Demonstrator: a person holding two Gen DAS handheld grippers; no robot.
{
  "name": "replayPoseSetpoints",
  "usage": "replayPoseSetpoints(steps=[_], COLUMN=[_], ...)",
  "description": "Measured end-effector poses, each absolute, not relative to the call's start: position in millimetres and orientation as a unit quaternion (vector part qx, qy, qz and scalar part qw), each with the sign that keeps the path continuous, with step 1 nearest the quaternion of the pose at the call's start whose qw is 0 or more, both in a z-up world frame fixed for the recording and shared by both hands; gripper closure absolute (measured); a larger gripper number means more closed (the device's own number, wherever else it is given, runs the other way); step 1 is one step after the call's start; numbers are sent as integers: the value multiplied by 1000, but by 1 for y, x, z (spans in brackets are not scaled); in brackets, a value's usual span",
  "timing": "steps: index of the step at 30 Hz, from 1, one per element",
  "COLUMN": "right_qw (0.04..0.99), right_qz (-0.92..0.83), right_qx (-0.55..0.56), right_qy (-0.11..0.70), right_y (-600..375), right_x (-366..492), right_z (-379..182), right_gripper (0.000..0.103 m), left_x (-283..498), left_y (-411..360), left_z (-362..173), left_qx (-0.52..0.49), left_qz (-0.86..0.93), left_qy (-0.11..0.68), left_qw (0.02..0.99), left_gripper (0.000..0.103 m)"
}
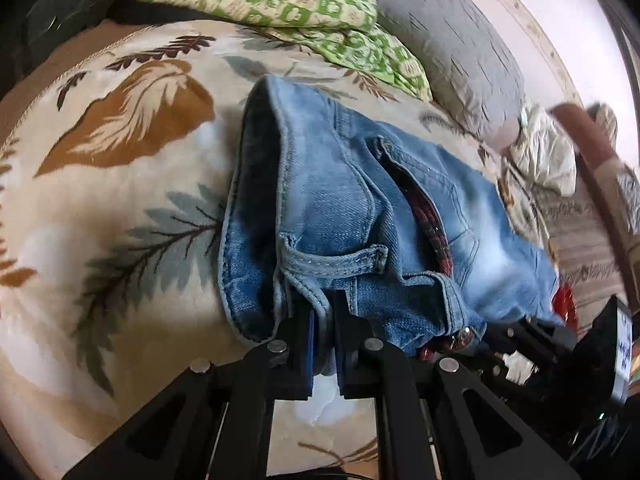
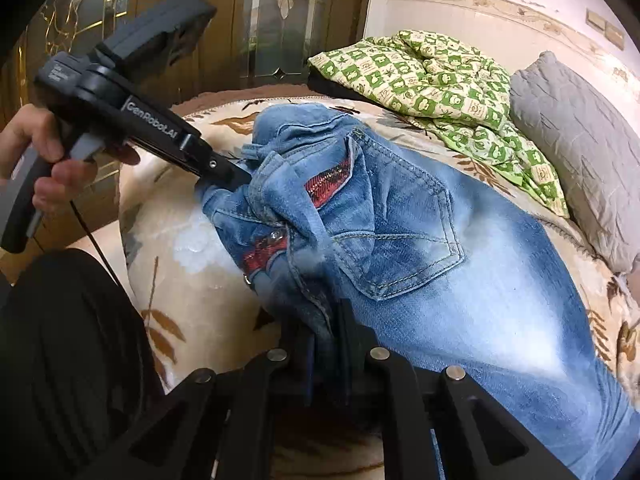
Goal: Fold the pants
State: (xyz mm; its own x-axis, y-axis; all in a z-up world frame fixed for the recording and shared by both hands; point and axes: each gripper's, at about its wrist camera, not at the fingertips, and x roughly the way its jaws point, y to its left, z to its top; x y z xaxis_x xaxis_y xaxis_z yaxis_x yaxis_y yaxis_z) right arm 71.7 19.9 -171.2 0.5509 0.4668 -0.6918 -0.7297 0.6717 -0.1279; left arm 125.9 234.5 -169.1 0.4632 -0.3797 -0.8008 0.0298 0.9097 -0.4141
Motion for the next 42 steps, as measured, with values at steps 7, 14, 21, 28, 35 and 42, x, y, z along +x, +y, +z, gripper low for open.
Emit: replayPoseSetpoints(steps=[7, 14, 21, 28, 35, 42], right_qw=[857, 896, 909, 891, 856, 822], right_qz=[341, 309, 187, 28, -56, -84], right_qx=[-205, -112, 135, 292, 391, 462], right_qy=[328, 297, 347, 346, 333, 322], right_y=[13, -51, -183, -287, -337, -371], right_x=[67, 54, 47, 8, 4, 23], right_z=[-157, -115, -122, -145, -169, -205], right_gripper=[34, 21, 21, 21, 21, 21], left_x=[101, 92, 114, 145, 170, 191], left_y=[241, 211, 90, -52, -161, -225], left_z=[-116, -55, -53, -57, -56, -84], left_qx=[-130, -66, 43, 128, 188, 259], left_qz=[-71, -77, -185, -335, -449, -472], left_qy=[445, 375, 369, 389, 390, 390], left_qw=[883, 921, 910, 848, 782, 747], left_gripper=[0, 0, 0, 0, 0, 0])
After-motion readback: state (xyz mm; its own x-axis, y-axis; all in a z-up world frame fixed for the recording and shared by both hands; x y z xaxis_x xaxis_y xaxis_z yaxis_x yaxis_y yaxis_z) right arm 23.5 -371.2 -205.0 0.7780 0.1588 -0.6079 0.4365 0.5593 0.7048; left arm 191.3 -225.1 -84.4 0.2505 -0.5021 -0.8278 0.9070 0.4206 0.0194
